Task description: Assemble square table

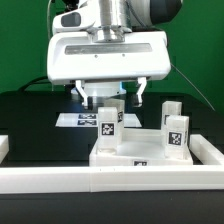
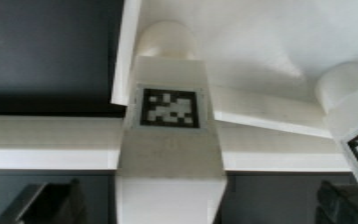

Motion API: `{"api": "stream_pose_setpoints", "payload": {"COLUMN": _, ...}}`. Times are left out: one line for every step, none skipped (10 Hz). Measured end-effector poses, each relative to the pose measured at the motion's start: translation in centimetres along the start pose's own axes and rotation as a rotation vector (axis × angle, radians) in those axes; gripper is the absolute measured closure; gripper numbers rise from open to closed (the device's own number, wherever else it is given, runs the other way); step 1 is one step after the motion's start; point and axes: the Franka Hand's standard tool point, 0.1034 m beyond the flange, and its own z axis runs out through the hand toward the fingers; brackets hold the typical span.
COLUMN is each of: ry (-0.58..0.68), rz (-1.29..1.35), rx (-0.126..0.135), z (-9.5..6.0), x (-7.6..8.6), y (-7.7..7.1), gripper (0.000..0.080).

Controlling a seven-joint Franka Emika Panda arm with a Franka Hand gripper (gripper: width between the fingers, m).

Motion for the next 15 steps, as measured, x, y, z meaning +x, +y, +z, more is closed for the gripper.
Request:
{"api": "stream_pose_setpoints", "payload": {"ry": -0.068, "rz": 0.014, "rx": 0.039, "z": 0.2, "x": -0.4, "y": -0.8, "gripper": 0.0151}}
{"api": "stream_pose_setpoints", "payload": {"ry": -0.119, "rz": 0.023, "rx": 0.067, "z": 0.4, "x": -0.2, "y": -1.0, "gripper": 0.0151}}
{"api": "stream_pose_setpoints", "payload": {"ry": -0.213, "rz": 0.041, "rx": 0.109, "z": 0.6, "x": -0.3, "y": -1.5, "gripper": 0.0151}}
{"api": "stream_pose_setpoints", "payload": {"ry": -0.268, "rz": 0.023, "rx": 0.128, "z": 0.5, "x": 0.0, "y": -1.5, "gripper": 0.0151}}
{"api": "stream_pose_setpoints", "payload": {"ry": -0.293, "rz": 0.023, "rx": 0.138, "z": 0.5, "x": 0.1, "y": -1.3, "gripper": 0.0151}}
{"api": "stream_pose_setpoints", "payload": {"ry": -0.296, "rz": 0.025, "rx": 0.14, "z": 0.5, "x": 0.2, "y": -1.4, "gripper": 0.0151}}
{"api": "stream_pose_setpoints", "payload": {"ry": -0.294, "rz": 0.025, "rx": 0.139, "z": 0.5, "x": 0.1, "y": -1.3, "gripper": 0.0151}}
{"api": "stream_pose_setpoints", "payload": {"ry": -0.294, "rz": 0.026, "rx": 0.139, "z": 0.5, "x": 0.1, "y": -1.3, "gripper": 0.0151}}
{"api": "stream_pose_setpoints", "payload": {"ry": -0.29, "rz": 0.027, "rx": 0.131, "z": 0.5, "x": 0.2, "y": -1.1, "gripper": 0.0151}}
{"api": "stream_pose_setpoints", "payload": {"ry": -0.262, "rz": 0.022, "rx": 0.081, "z": 0.5, "x": 0.8, "y": 0.0, "gripper": 0.0151}}
{"api": "stream_pose_setpoints", "payload": {"ry": -0.23, "rz": 0.044, "rx": 0.053, "z": 0.5, "x": 1.3, "y": 0.3, "gripper": 0.0151}}
{"api": "stream_pose_setpoints", "payload": {"ry": -0.203, "rz": 0.051, "rx": 0.036, "z": 0.6, "x": 1.3, "y": 0.4, "gripper": 0.0151}}
{"api": "stream_pose_setpoints", "payload": {"ry": -0.207, "rz": 0.053, "rx": 0.032, "z": 0.8, "x": 1.0, "y": 0.9, "gripper": 0.0151}}
{"api": "stream_pose_setpoints", "payload": {"ry": -0.21, "rz": 0.018, "rx": 0.036, "z": 0.9, "x": 0.8, "y": 1.6, "gripper": 0.0151}}
{"api": "stream_pose_setpoints", "payload": {"ry": -0.21, "rz": 0.019, "rx": 0.036, "z": 0.9, "x": 0.8, "y": 1.6, "gripper": 0.0151}}
